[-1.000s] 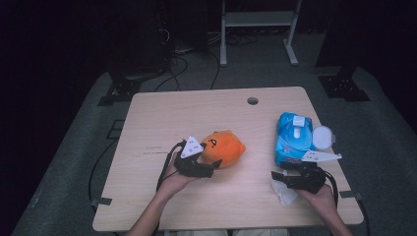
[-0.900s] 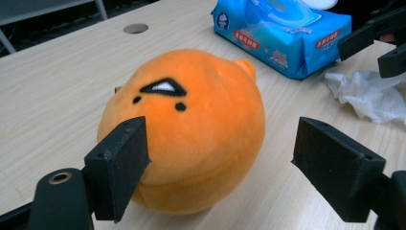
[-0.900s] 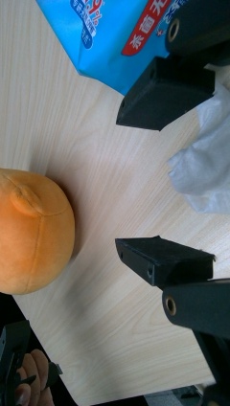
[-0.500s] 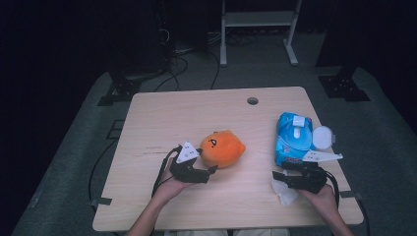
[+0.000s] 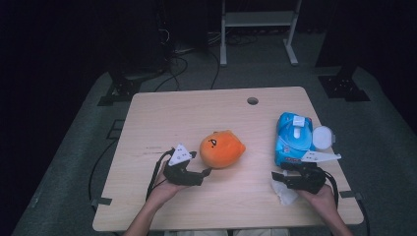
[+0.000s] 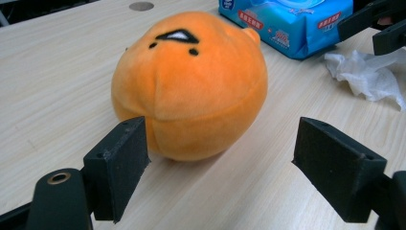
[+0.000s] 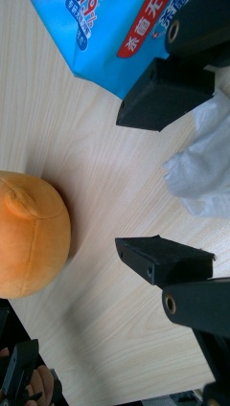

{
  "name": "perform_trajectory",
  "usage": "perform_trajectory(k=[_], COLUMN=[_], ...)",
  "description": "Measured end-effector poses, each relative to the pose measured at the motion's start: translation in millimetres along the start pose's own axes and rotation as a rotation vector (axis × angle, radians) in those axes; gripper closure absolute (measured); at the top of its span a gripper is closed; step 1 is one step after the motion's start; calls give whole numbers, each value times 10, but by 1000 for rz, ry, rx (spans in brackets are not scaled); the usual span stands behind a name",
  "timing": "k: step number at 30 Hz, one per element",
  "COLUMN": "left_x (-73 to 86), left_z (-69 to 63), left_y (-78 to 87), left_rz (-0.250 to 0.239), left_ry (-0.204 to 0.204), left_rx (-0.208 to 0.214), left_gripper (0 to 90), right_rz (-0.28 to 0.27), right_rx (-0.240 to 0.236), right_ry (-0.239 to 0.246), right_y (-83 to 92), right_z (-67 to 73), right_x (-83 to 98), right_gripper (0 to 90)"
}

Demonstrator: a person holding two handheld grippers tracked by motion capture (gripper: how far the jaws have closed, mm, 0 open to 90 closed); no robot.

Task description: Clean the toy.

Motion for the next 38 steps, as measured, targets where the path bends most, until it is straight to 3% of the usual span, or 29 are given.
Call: perform_trajectory(k=[24, 38], left_x=[346, 510], left_z=[172, 244], left_y=[216, 248], left_rz=[39, 33], left_ry=[38, 96], left_rx=[-41, -42], left_gripper=[177, 171], right_rz=[3, -6], right_rx=[-1, -4], right_ry=[1, 0], right_y=[-13, 6], right_z=[18, 13], right_x=[0, 5], right_gripper=[349, 348])
Point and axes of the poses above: each handheld gripper's, and its own axes: y roughly backward along the jaws, x roughly out of its underside, z roughly to its left, the point moved 7 cm from there along -y, roughly forward along the jaws, and after that the axes turned 9 degrees about y, right-handed, at the moved point
